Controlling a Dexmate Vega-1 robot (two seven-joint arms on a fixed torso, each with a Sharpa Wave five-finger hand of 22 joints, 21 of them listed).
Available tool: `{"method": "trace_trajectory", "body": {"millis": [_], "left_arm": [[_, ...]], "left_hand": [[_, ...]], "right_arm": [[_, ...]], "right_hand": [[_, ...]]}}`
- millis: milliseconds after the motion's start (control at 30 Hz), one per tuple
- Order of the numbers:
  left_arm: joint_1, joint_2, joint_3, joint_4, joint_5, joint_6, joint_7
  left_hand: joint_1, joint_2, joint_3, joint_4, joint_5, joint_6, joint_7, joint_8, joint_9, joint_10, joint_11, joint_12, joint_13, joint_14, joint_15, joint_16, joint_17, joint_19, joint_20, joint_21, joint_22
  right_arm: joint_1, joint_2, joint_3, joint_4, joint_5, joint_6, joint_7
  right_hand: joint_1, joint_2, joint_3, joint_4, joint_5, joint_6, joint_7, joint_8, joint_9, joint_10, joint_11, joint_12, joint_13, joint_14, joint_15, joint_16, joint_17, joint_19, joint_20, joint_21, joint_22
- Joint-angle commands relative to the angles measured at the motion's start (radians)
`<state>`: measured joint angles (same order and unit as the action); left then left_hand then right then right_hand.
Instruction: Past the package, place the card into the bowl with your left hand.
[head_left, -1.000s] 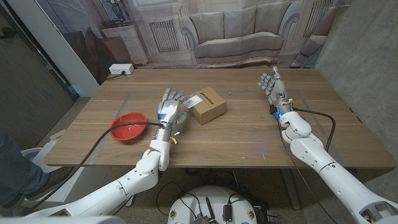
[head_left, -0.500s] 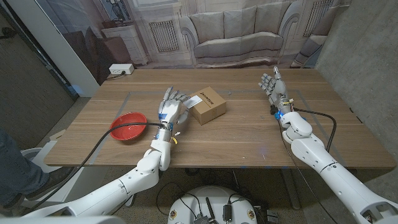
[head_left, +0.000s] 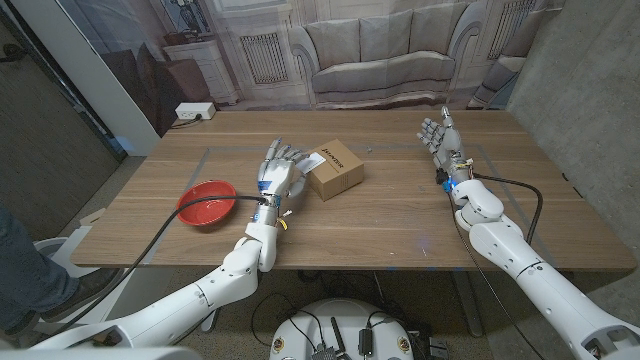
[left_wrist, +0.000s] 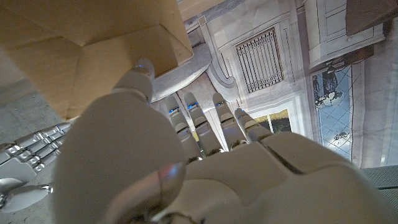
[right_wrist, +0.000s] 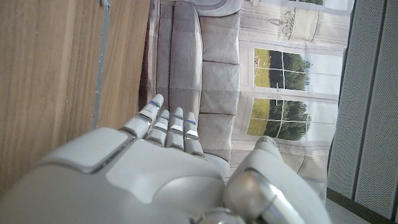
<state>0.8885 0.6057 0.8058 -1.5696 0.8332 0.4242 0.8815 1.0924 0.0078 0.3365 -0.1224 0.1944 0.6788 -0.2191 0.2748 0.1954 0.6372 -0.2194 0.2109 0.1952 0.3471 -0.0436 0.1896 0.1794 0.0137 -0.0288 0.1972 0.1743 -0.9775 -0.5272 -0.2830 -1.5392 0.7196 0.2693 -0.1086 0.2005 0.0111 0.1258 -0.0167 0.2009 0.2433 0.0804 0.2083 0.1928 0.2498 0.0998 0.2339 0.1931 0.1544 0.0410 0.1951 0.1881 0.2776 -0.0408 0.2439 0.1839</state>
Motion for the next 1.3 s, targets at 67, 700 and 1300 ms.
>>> {"method": "trace_trajectory", "body": {"millis": [67, 700, 1300], "left_arm": [[-0.015, -0.012, 0.010, 0.033, -0.019, -0.016, 0.012], [-0.016, -0.016, 0.007, 0.052, -0.041, -0.037, 0.055], [-0.010, -0.014, 0.001, 0.054, -0.052, -0.051, 0.090]], "left_hand": [[0.002, 0.005, 0.003, 0.002, -0.002, 0.040, 0.001, 0.019, 0.001, 0.035, 0.000, 0.002, 0.004, 0.016, -0.144, 0.009, 0.001, 0.007, -0.010, 0.005, 0.004], [0.017, 0.028, 0.014, -0.002, -0.003, 0.219, 0.000, 0.076, 0.007, 0.197, -0.001, 0.005, 0.003, 0.097, -0.145, 0.013, 0.004, 0.038, -0.031, 0.006, 0.002], [0.015, 0.034, 0.019, 0.001, -0.006, 0.322, 0.007, 0.108, -0.005, 0.295, -0.001, 0.003, 0.001, 0.161, -0.151, 0.017, 0.005, 0.071, -0.043, 0.009, 0.002]], "right_arm": [[0.007, 0.006, -0.002, 0.012, 0.003, -0.002, 0.001], [0.006, 0.013, -0.003, 0.015, 0.004, 0.005, 0.000], [0.001, 0.012, -0.002, 0.013, 0.000, 0.018, 0.005]], "right_hand": [[0.005, 0.003, -0.002, -0.002, 0.002, 0.006, -0.003, -0.003, 0.002, 0.007, -0.002, 0.003, 0.001, 0.010, -0.002, 0.001, 0.006, 0.013, -0.009, -0.003, 0.001], [0.005, 0.004, -0.004, -0.002, 0.002, 0.007, -0.003, -0.003, 0.002, 0.009, -0.002, 0.003, 0.001, 0.010, -0.002, 0.001, 0.006, 0.014, -0.009, -0.006, 0.002], [0.004, 0.004, -0.007, -0.002, 0.002, 0.008, -0.004, -0.004, 0.002, 0.008, -0.005, 0.002, 0.001, 0.011, -0.002, 0.000, 0.007, 0.015, -0.008, -0.009, 0.002]]}}
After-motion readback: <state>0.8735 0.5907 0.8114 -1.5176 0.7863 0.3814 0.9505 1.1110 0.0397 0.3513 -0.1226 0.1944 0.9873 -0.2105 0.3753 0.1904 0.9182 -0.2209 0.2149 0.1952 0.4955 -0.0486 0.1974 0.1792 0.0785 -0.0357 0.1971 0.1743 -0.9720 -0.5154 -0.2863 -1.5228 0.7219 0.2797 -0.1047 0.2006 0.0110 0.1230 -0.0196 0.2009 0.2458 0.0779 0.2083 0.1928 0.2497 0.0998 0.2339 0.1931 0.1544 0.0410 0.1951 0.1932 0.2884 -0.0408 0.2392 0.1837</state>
